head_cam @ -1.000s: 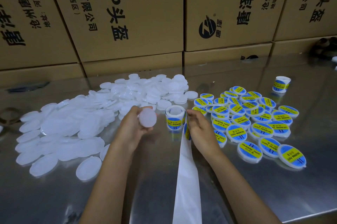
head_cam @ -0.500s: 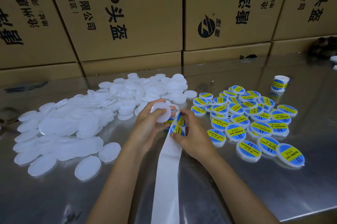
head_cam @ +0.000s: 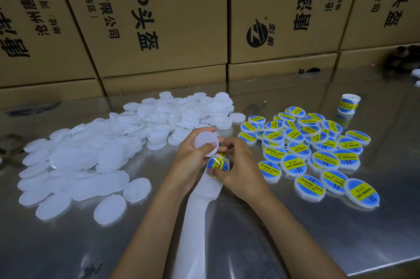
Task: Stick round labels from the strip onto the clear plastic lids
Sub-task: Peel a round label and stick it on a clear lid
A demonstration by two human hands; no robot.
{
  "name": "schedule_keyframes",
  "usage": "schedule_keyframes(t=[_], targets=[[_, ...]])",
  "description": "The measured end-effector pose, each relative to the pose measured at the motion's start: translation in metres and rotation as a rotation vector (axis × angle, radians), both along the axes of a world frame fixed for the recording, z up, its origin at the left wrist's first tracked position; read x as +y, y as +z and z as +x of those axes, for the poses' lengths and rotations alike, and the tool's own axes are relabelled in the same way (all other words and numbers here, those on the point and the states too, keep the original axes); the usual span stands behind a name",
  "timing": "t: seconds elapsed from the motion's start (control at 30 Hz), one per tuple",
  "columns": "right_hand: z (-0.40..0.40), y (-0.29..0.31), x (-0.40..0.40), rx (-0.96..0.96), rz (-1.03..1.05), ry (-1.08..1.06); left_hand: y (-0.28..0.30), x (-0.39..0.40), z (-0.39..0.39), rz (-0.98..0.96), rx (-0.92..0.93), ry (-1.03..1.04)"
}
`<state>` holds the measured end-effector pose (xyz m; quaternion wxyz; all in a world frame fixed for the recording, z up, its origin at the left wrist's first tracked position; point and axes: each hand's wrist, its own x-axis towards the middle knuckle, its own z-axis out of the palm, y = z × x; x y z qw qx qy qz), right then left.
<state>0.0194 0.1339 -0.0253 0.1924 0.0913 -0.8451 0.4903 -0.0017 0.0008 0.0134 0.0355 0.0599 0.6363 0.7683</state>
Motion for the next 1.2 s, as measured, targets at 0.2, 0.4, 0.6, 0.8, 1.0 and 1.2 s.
schedule_keyframes(t=[0.2,0.4,0.6,0.8,1.0,1.2], targets=[[-0.004,-0.003,0.001,-0.012,0.102,-0.115,-0.001,0.0,-0.002,-0.007,0.007,0.015],[-0.006,-0.004,0.0,-0.076,0.096,-0.141,0.0,-0.001,-0.002,0.03,-0.025,0.007],[-0.006,-0.004,0.0,-0.08,0.086,-0.137,0.002,-0.001,-0.003,0.085,-0.062,-0.009],[-0.002,0.0,0.0,-0.047,0.132,-0.158,0.001,-0.001,-0.003,0.046,-0.055,0.0],[0.001,0.003,-0.001,-0.02,0.176,-0.086,-0.002,0.001,-0.005,-0.075,-0.019,0.054],[0.006,0.015,-0.003,-0.14,-0.187,0.08,-0.003,0.002,-0.006,-0.046,-0.012,0.058]])
